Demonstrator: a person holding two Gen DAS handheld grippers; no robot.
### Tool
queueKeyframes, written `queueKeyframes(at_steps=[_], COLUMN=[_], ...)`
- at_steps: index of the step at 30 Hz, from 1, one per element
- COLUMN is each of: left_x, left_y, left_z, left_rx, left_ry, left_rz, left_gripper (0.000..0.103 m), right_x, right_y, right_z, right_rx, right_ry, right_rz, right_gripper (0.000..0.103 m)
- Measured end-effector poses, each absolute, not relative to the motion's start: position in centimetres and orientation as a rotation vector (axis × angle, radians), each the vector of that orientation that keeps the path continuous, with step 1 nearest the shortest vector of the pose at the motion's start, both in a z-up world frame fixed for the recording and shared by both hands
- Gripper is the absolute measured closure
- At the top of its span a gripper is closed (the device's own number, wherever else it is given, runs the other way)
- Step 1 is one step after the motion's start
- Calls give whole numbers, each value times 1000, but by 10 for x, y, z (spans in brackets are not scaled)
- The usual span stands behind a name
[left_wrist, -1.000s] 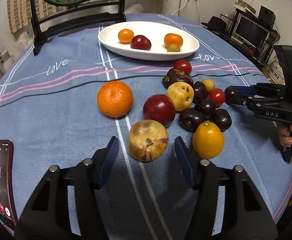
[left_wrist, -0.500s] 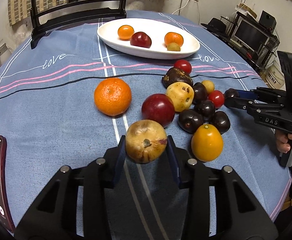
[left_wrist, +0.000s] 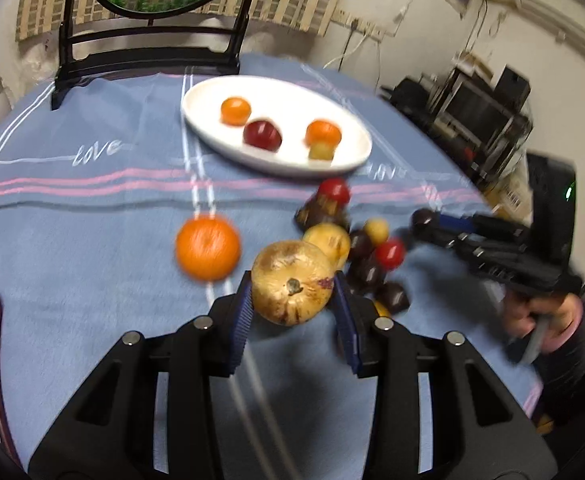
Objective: Organize fruits
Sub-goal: 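Place the pale fruit and dark plum on the white plate, opening both tools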
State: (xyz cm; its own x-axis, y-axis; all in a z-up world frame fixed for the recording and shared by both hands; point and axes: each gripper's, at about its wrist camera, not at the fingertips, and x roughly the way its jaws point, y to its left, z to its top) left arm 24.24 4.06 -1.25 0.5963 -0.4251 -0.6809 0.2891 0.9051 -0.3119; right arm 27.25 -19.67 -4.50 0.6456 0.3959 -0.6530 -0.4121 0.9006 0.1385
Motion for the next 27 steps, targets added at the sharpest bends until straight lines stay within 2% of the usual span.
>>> queueKeyframes(at_steps=[5, 8, 13, 19, 21, 22, 23, 24, 25, 27], left_x=[293, 326, 386, 423, 430, 429, 429, 424, 420, 405], left_y=[34, 30, 27, 15, 15, 15, 16, 17, 19, 21], left_z=[13, 21, 16, 0, -6, -8, -6, -2, 1, 13], left_rx=[-199, -174, -165, -115, -110, -108, -100, -89, -87, -72], left_ry=[814, 814, 877, 930, 956, 954, 946, 925, 903, 867], left_rz=[-347, -294, -223, -185, -168, -157, -138, -109, -102, -108], left_gripper=[64, 64, 64, 64, 63, 55, 29, 20, 16, 15], right_x=[310, 346, 381, 394, 397, 397, 397, 395, 391, 383], right_y=[-194, -192, -186, -186, -188, -189, -192, -194, -196, -199], right_z=[-28, -28, -38, -43, -44, -44, -43, -42, -38, -31], right_rx=[59, 117, 137, 136, 134, 141, 154, 164, 171, 185], right_ry=[652, 672, 716, 729, 737, 739, 732, 727, 728, 722], right_rz=[418, 416, 407, 411, 411, 407, 408, 404, 389, 397], right_gripper=[71, 71, 71, 70, 65, 58, 53, 52, 51, 51])
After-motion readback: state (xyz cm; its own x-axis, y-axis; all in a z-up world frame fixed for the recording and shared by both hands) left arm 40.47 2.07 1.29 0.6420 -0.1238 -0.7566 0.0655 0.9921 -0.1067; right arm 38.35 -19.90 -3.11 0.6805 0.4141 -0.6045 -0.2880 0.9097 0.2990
